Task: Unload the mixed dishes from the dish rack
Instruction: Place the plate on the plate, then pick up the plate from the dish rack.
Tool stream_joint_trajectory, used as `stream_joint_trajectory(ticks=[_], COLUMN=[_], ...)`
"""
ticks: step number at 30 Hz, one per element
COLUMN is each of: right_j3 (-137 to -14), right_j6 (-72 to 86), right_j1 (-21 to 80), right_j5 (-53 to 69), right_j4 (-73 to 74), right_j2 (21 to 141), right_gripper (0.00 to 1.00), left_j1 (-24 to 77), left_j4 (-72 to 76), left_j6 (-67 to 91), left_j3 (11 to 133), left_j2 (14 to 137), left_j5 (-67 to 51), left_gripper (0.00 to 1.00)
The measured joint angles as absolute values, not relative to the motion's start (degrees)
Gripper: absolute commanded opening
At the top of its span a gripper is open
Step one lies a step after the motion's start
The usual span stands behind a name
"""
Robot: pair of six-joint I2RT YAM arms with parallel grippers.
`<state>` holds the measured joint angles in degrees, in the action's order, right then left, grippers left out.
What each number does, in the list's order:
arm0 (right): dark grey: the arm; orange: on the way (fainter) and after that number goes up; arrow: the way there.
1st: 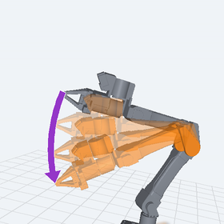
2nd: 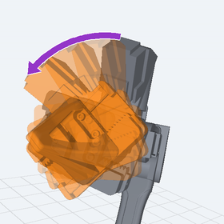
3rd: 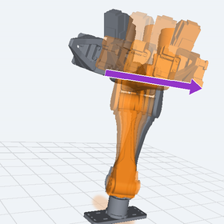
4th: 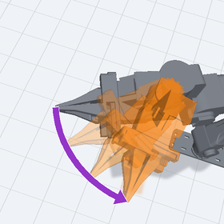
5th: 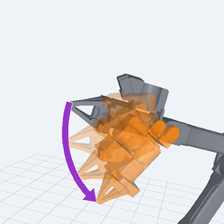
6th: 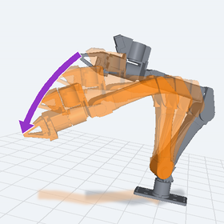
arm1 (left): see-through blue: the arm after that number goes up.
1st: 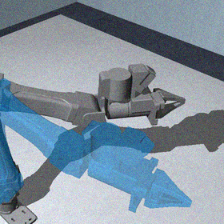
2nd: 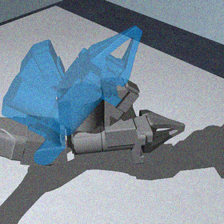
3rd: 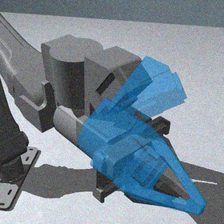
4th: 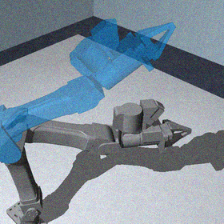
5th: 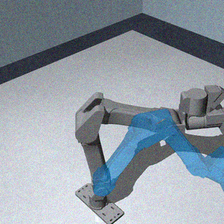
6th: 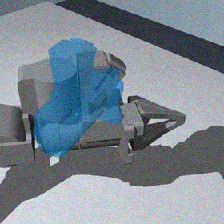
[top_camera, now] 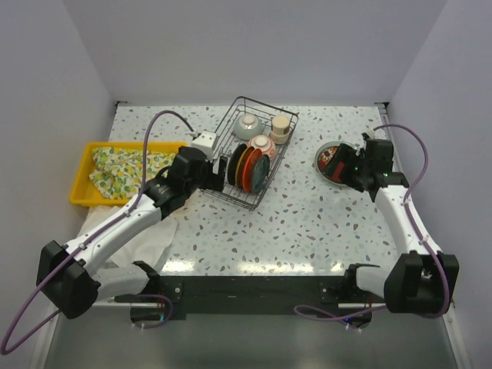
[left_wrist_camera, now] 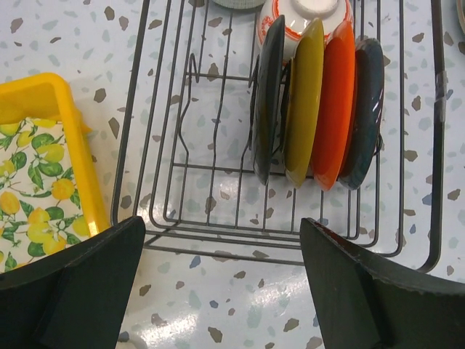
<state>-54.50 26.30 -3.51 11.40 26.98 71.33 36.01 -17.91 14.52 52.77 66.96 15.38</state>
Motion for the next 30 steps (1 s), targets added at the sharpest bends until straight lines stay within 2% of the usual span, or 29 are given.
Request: stream_joint_trajectory(ticks=[5, 11, 17, 18, 19, 30], right_j3=[-47.9, -42.7, -39.8, -39.6, -39.5, -37.9], right_j6=[26.5, 27.0, 27.0, 27.0, 27.0, 26.3], right_j1=[0.2, 1.5, 1.5, 1.5, 1.5, 1.5], right_j5=[11.5, 12.3, 13.4, 13.5, 13.7, 15.2], right_j4=[27.0, 27.0, 27.4, 27.4, 27.4, 27.5], right_j2=[62.5, 58.0, 55.0, 54.7, 54.5, 53.8], right_gripper=[0.90, 0.90, 0.90, 0.90, 0.90, 0.90], left_j1=[36.0, 36.2, 36.8, 36.8, 36.9, 38.1], left_j4=[-17.6, -16.9, -16.9, -16.9, -16.9, -16.9], left_j6=[14.6, 14.6, 13.8, 13.7, 13.7, 12.9], left_j3=[57.5, 63.3, 68.5, 69.1, 69.7, 72.7], left_j2=[71.8, 80.0, 87.4, 88.2, 88.9, 95.2], left_j5=[15.4, 16.8, 19.1, 19.4, 19.7, 22.6], left_gripper=[0.88, 0.80, 0.59, 0.53, 0.51, 0.47])
